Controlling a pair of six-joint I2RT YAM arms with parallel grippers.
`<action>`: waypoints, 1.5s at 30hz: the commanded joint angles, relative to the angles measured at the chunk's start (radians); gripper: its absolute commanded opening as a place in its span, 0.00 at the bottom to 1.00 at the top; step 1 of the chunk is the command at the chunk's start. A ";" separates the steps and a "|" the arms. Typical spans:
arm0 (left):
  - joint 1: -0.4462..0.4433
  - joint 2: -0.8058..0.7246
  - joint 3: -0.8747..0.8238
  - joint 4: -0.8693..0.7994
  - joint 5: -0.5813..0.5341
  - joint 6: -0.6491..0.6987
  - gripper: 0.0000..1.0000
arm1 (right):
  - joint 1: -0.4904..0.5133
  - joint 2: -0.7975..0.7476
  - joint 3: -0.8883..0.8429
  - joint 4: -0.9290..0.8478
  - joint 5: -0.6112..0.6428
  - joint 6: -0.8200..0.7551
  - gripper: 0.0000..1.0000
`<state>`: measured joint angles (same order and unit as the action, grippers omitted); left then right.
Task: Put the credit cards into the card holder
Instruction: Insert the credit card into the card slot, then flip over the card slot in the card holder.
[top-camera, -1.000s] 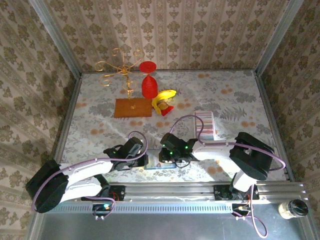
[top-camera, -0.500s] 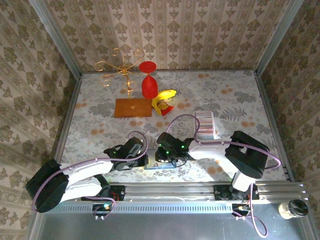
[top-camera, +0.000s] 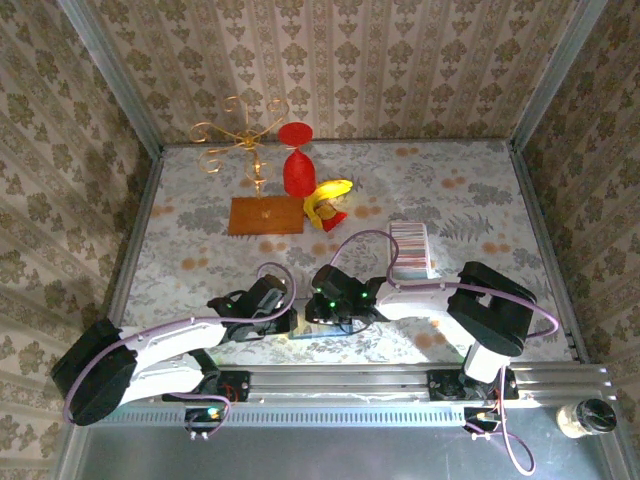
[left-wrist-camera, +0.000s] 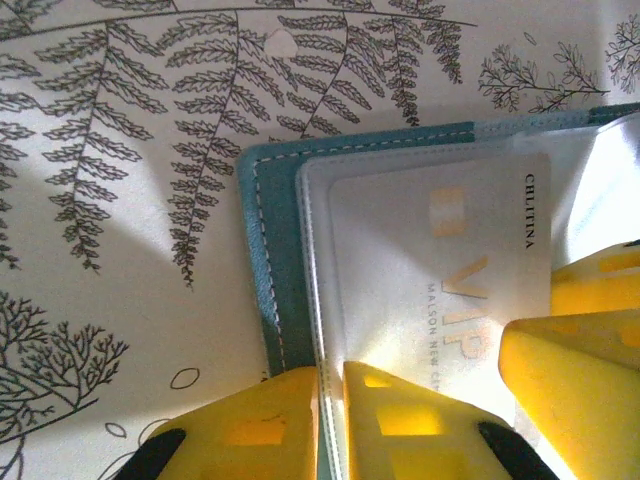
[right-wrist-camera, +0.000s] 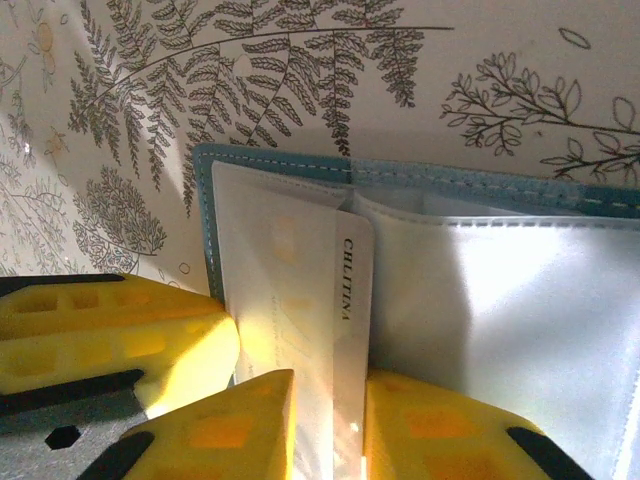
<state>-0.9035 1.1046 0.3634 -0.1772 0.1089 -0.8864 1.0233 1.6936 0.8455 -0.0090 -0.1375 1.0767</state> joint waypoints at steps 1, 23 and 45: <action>-0.010 -0.013 -0.029 -0.022 -0.002 -0.016 0.14 | 0.011 -0.070 -0.012 -0.078 0.060 -0.016 0.29; -0.015 -0.017 -0.030 -0.024 -0.007 -0.018 0.14 | 0.020 -0.115 -0.072 -0.188 0.121 -0.011 0.38; -0.019 -0.012 -0.025 -0.027 -0.012 -0.016 0.14 | 0.026 -0.154 -0.078 -0.236 0.177 -0.021 0.41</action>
<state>-0.9157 1.0908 0.3531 -0.1715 0.1078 -0.8940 1.0420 1.5616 0.7712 -0.1936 -0.0109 1.0611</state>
